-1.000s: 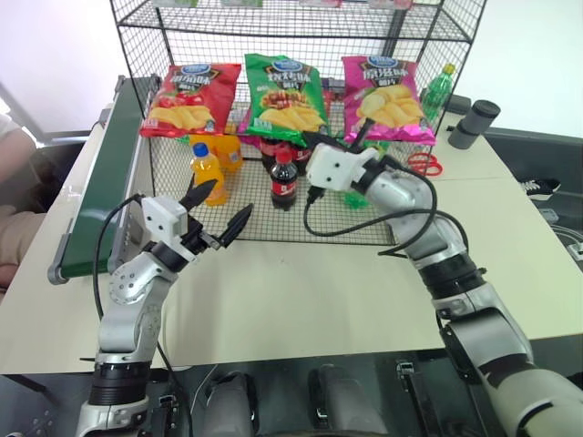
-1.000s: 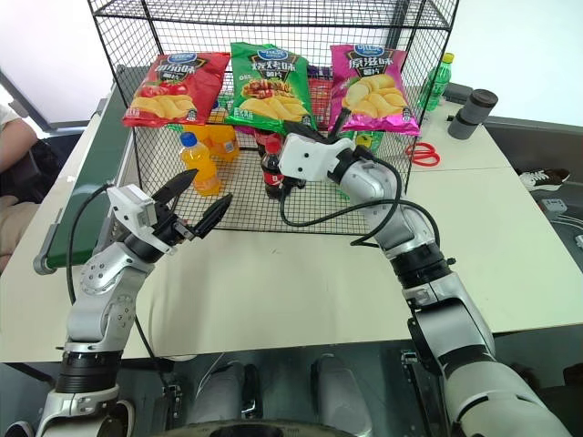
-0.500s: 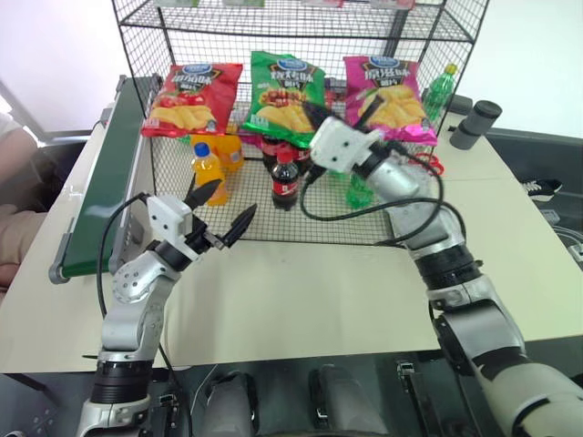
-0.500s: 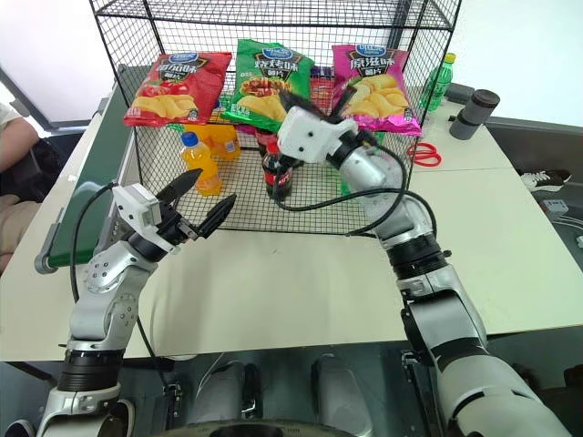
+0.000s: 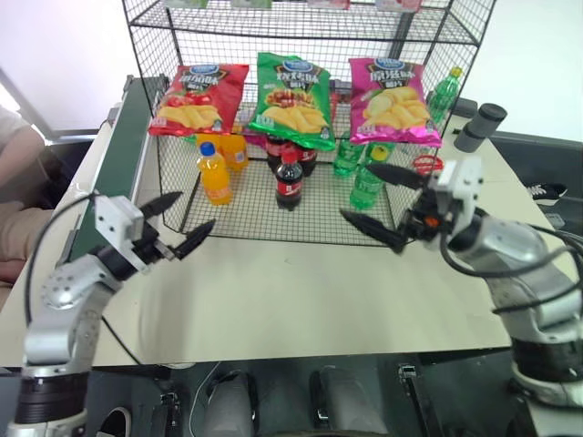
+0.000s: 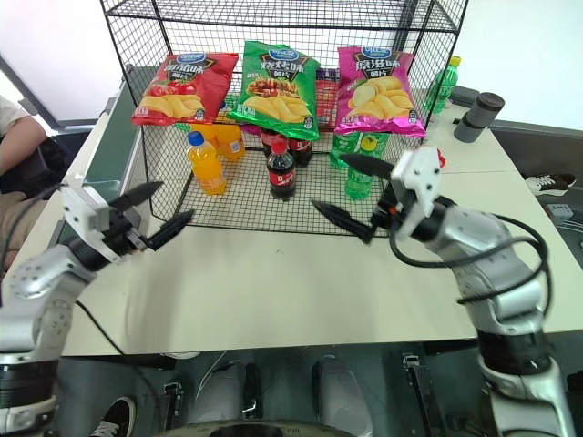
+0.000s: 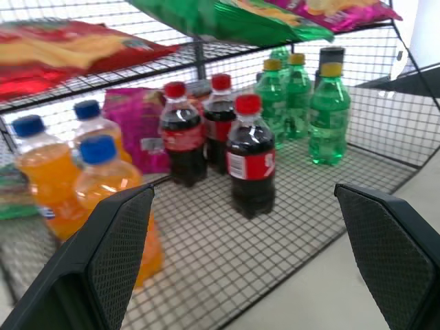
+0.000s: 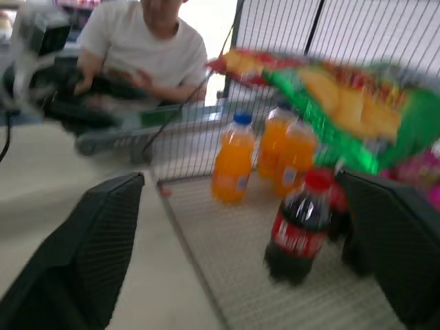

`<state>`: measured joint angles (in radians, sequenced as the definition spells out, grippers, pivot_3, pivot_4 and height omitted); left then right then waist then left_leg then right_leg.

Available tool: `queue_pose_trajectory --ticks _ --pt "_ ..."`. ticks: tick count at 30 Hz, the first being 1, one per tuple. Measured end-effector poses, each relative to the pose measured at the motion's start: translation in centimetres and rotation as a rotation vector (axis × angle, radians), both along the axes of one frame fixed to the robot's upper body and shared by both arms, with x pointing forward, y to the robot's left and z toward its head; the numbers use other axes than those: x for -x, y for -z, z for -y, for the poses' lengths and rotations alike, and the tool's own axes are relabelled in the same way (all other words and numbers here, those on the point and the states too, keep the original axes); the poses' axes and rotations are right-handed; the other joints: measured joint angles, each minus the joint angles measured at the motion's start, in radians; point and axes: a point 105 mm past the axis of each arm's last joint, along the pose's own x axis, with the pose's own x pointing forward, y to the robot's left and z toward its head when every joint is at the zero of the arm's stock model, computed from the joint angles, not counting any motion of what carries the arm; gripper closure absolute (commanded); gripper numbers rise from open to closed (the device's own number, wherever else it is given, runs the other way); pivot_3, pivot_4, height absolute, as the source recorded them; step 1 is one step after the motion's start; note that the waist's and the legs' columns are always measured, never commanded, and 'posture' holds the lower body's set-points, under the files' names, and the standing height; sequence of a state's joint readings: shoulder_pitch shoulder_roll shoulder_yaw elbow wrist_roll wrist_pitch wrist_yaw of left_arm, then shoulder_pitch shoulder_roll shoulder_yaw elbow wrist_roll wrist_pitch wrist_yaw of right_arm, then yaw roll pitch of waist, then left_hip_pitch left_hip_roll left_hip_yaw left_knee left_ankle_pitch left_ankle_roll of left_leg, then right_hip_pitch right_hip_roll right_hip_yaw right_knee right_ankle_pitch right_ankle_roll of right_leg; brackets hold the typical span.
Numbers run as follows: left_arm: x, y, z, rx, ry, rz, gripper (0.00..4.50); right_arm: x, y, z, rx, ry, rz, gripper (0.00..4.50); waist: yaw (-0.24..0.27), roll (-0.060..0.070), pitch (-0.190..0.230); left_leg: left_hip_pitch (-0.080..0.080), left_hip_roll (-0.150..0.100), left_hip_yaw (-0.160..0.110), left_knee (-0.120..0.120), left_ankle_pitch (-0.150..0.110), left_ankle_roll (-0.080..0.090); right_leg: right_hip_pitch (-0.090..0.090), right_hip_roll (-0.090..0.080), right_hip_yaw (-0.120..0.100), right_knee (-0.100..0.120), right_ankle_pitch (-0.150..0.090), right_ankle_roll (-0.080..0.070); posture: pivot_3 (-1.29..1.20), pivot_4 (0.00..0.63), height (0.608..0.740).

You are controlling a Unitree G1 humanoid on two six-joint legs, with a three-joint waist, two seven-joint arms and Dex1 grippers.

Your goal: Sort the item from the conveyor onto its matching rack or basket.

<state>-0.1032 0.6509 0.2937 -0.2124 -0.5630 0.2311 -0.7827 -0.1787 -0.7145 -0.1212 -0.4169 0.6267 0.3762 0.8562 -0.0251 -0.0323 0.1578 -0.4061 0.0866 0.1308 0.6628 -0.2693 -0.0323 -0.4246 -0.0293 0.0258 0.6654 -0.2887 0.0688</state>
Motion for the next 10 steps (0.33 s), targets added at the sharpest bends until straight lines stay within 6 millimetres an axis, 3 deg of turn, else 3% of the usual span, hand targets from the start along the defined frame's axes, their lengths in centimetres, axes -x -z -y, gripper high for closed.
queue_pose_trajectory --ticks 5,10 --pt "0.7 1.2 -1.0 -0.059 0.016 -0.077 0.0 1.4 2.1 1.4 0.051 0.003 -0.089 0.05 0.003 0.0 0.0 0.0 0.0 0.0 0.0 0.0 0.0 -0.001 0.001 0.0 0.0 0.001 0.003 0.0 0.15 0.74" --pt "0.4 3.4 -2.7 -0.081 -0.032 -0.152 0.0 0.9 2.8 2.1 0.08 0.069 -0.051 0.05 0.011 -0.001 0.0 -0.001 0.0 0.0 0.001 0.0 0.0 -0.001 0.001 0.0 0.0 0.0 0.0 0.0 0.15 0.74"
